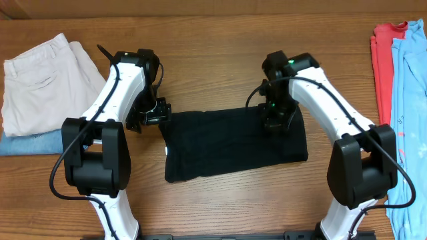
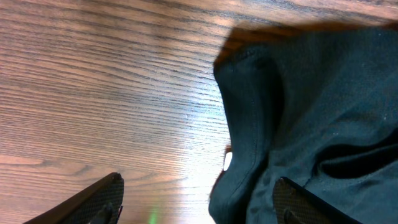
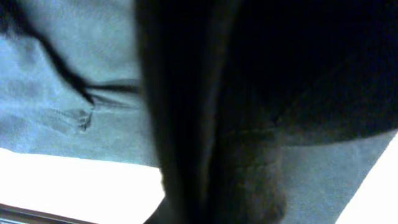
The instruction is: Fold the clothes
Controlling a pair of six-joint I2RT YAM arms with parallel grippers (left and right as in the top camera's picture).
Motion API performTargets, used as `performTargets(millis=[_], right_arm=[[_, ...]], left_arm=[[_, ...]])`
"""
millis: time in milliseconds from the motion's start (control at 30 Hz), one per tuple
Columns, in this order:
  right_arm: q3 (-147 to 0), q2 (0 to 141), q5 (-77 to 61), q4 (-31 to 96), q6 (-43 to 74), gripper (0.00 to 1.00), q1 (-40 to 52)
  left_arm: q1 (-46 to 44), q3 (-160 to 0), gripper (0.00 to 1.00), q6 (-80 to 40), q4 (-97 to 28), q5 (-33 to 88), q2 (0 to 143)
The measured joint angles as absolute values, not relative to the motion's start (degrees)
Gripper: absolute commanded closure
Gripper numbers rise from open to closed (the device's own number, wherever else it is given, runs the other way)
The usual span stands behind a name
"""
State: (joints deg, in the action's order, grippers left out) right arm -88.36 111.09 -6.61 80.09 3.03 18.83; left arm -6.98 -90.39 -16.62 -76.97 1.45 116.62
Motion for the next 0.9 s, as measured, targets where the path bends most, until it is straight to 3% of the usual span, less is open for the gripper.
performTargets(millis=[333, 633, 900], right_arm=[[-86.1, 111.1, -10.4, 73.7, 2.0, 0.66, 20.1], [-86.0, 111.1, -12.6, 71.2, 0.3, 0.65, 20.3], [-86.0, 111.1, -6.0, 71.6, 3.2, 0.65, 20.2]], left_arm=[[-7.0, -90.4, 0.20, -16.6, -77.0, 1.5, 116.6], [-7.0, -90.4, 0.20, -16.6, -77.1, 1.5, 116.6], [-7.0, -90.4, 0.06, -16.6, -78.5, 1.7, 116.6]])
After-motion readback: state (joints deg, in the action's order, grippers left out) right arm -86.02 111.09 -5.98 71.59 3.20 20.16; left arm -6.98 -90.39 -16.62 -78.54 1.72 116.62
